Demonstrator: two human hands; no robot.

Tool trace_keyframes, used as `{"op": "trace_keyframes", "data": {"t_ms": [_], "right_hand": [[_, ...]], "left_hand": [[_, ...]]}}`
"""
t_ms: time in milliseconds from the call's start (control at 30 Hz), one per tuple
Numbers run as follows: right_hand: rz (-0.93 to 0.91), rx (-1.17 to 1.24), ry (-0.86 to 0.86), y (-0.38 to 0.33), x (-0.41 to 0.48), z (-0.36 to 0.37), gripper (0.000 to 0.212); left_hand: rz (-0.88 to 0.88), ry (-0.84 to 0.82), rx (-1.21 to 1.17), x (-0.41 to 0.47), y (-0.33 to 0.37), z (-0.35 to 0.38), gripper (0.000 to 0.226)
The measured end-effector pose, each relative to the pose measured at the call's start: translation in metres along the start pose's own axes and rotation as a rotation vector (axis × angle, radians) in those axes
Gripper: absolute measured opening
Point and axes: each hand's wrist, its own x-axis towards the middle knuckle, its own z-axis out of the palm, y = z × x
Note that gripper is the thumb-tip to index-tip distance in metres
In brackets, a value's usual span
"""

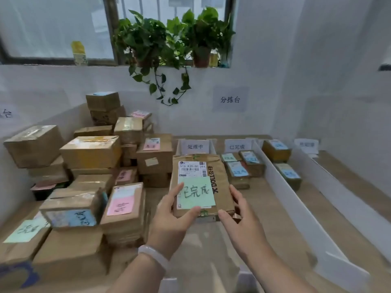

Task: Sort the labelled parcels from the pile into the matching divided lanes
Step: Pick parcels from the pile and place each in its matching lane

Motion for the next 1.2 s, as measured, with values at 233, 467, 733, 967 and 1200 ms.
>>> {"op": "trace_keyframes", "data": {"t_ms": [233, 467, 733, 967, 1200], "right_hand": [[0.052, -0.211, 0.104, 0.057, -0.017, -0.15, 0.064], [0.109, -0.308, 0.137, 0.099, -0.008, -0.211, 0.063], [0.154, -0.345, 0.081, 0.14, 0.062, -0.216, 0.067], [0.214, -0.398, 0.035, 0.154, 0.143, -0.224, 0.062], [0.234, -0.423, 0.001, 0.178, 0.197, -0.229, 0.059]], "left_hand": [[-0.07, -0.152, -0.127, -0.032, -0.01, 0.163, 0.067], [-0.067, -0.238, -0.022, -0.038, -0.016, 0.243, 0.064], [-0.15, -0.203, -0.041, 0.022, -0.049, 0.281, 0.062], [-0.308, -0.209, -0.052, 0.107, -0.086, 0.307, 0.064], [-0.424, -0.247, -0.102, 0.191, -0.112, 0.341, 0.06]]}}
